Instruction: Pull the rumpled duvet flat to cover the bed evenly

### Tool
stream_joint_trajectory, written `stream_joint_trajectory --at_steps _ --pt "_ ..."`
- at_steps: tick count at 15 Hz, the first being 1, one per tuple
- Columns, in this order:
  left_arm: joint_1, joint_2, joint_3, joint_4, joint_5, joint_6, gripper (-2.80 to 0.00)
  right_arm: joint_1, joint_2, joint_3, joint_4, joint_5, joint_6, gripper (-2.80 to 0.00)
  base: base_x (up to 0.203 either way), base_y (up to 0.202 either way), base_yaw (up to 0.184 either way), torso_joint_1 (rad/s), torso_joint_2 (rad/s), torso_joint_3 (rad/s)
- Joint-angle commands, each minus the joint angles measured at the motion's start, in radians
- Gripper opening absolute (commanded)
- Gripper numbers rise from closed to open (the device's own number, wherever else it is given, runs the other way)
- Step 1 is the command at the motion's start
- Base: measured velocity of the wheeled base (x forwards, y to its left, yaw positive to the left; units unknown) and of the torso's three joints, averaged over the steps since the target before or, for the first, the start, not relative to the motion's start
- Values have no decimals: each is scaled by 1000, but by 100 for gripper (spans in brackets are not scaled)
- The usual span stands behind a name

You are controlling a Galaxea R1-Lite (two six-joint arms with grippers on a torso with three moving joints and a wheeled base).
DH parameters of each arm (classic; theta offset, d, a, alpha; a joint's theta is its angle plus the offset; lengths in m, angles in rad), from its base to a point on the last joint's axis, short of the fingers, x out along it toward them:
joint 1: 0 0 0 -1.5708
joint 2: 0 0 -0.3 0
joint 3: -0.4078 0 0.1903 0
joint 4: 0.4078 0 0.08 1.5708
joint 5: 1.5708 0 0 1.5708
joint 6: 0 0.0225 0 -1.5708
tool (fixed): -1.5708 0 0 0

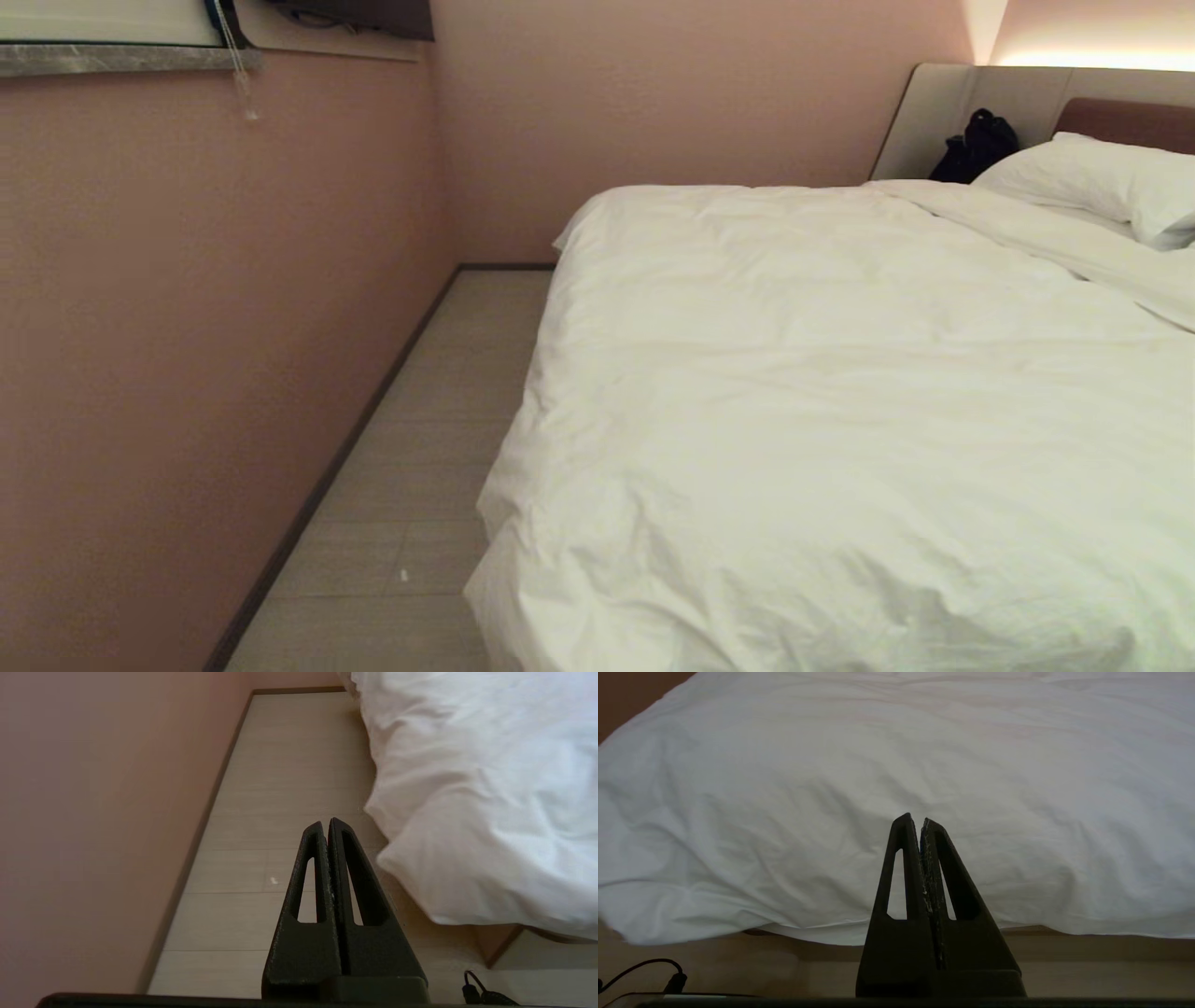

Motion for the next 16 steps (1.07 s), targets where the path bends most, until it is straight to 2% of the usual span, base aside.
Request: stream_joint_trajectory --at_steps 1,11,16 --pt "0 0 0 0 0 0 -280 0 0 0 0 1 -1 -280 0 203 -3 7 -2 3" --pt "0 0 0 2 0 -1 -280 0 0 0 0 0 -2 -280 0 195 0 5 2 2" --pt "0 0 0 -1 0 -1 -280 0 0 0 0 1 -2 -280 0 39 1 2 2 1"
